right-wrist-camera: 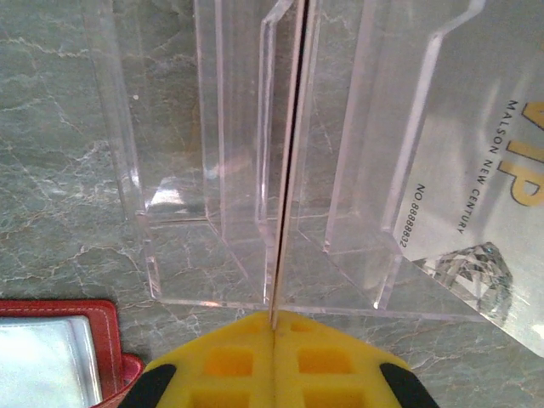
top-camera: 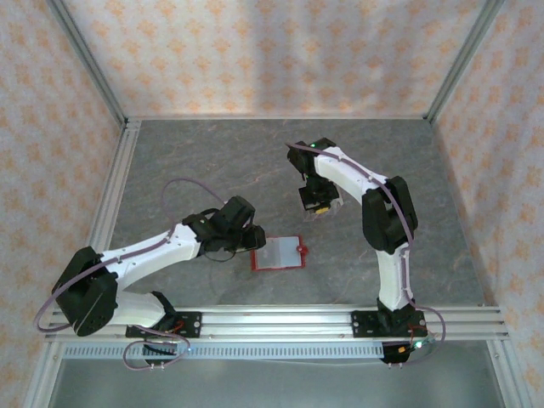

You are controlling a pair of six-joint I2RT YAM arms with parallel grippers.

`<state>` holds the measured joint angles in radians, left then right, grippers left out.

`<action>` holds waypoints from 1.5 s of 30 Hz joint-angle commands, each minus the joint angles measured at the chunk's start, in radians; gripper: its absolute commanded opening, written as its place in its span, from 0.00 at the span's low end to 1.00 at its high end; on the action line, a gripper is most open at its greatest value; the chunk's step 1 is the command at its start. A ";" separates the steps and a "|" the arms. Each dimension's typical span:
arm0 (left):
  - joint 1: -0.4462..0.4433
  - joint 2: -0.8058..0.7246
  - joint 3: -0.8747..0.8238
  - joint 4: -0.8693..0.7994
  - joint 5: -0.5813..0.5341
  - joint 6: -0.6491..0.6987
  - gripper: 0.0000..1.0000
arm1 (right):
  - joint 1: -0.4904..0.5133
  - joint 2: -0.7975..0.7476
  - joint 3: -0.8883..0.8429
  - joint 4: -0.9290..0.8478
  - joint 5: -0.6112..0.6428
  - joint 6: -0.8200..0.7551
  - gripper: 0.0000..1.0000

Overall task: Put the credit cards into the card holder
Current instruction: Pick up the credit card from the storage box.

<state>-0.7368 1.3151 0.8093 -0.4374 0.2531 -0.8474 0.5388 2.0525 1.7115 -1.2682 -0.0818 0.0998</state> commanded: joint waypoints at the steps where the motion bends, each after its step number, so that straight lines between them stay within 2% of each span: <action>1: 0.006 -0.026 -0.015 -0.022 -0.032 -0.012 0.44 | 0.005 -0.038 0.010 -0.037 0.042 0.000 0.00; 16: 0.006 -0.031 -0.019 -0.015 -0.035 -0.010 0.44 | -0.007 -0.128 -0.039 -0.069 0.083 0.016 0.00; 39: 0.005 -0.008 0.024 -0.040 -0.030 -0.002 0.44 | -0.032 -0.228 -0.151 -0.050 0.064 0.029 0.00; 45: 0.007 0.002 0.037 -0.043 -0.029 -0.001 0.44 | -0.039 -0.237 -0.125 -0.042 0.053 0.029 0.00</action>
<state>-0.7368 1.3075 0.8181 -0.4538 0.2497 -0.8471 0.5068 1.8530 1.5715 -1.2942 -0.0414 0.1150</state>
